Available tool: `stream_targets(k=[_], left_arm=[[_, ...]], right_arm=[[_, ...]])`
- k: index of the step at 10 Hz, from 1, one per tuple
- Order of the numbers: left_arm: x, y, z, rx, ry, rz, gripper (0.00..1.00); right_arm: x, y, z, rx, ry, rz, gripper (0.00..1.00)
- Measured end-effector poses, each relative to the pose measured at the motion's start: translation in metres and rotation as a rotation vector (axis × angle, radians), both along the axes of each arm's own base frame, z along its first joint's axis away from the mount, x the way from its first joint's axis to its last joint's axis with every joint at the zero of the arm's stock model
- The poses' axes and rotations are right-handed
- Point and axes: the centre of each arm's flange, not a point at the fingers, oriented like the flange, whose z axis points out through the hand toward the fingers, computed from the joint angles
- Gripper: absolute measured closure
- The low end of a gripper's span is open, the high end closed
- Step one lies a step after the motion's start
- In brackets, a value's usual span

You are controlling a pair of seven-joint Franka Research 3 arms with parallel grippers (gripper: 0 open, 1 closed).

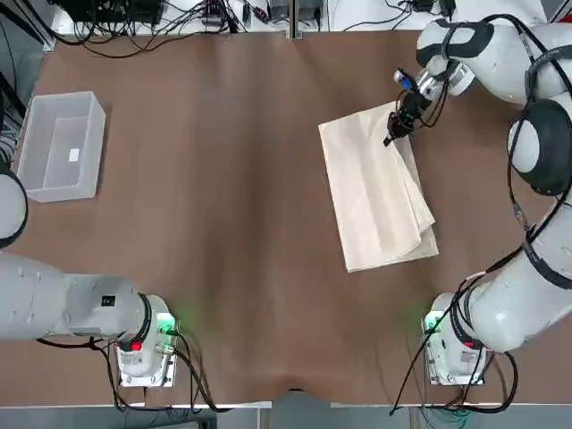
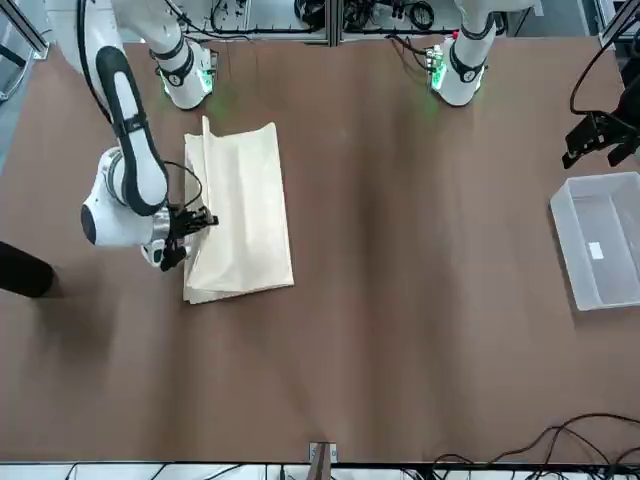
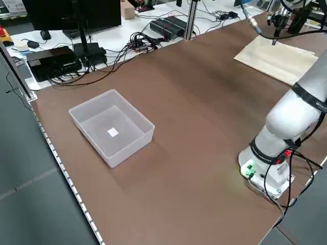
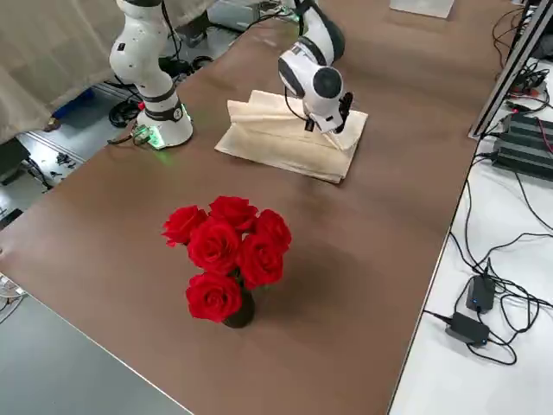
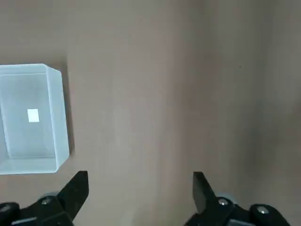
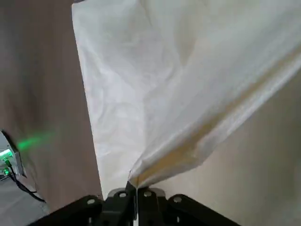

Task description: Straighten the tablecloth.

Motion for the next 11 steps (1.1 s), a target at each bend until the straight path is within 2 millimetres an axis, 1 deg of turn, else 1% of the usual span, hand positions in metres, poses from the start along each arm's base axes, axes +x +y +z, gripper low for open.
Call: stream_targets(k=[1, 4, 7, 11], left_arm=[[0.0, 0.0, 0.0, 0.0, 0.0, 0.0, 0.02], [0.0, 0.0, 0.0, 0.0, 0.0, 0.0, 0.02], [0.0, 0.0, 0.0, 0.0, 0.0, 0.0, 0.02], [0.0, 0.0, 0.0, 0.0, 0.0, 0.001, 0.02]], right_arm=[[-0.002, 0.012, 0.005, -0.01, 0.012, -0.01, 0.97], [-0.01, 0.045, 0.009, -0.047, 0.053, -0.038, 0.97], [-0.017, 0.079, 0.022, -0.082, 0.072, -0.077, 0.96], [-0.031, 0.134, 0.037, -0.101, 0.074, -0.141, 0.97]])
